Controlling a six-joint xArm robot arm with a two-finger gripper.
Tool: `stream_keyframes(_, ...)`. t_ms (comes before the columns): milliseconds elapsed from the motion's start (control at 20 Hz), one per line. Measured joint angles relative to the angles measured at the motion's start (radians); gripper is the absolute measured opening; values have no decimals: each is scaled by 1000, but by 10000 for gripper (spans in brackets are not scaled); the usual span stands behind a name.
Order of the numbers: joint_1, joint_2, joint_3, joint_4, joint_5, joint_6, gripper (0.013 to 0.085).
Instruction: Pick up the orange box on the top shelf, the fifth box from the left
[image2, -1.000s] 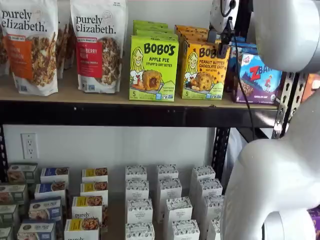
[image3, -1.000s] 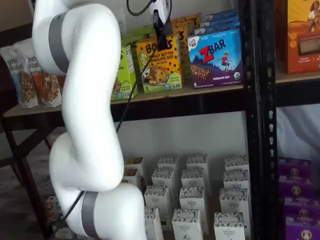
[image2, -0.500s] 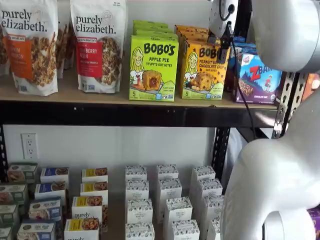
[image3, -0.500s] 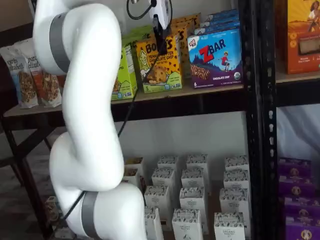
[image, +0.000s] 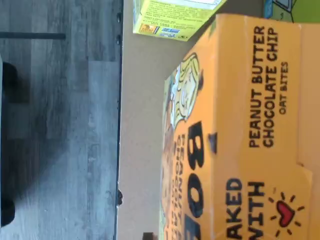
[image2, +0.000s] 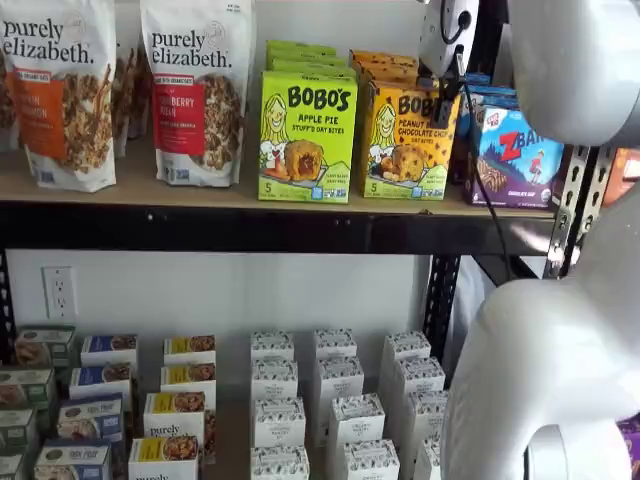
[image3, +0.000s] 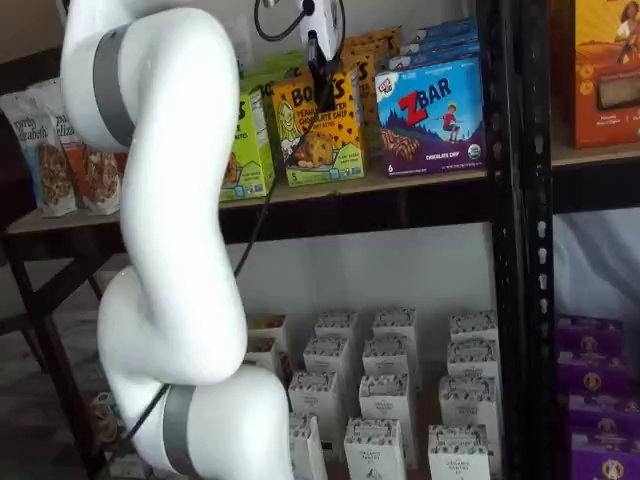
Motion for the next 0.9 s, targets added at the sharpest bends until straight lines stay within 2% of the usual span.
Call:
stream_keyframes(150, -3, -1, 0, 6, 0, -2, 570)
stream_keyframes(300, -6, 0, -5, 12, 3, -4, 490)
stream_keyframes(900, 3, 2, -11, 11, 6, 5, 490)
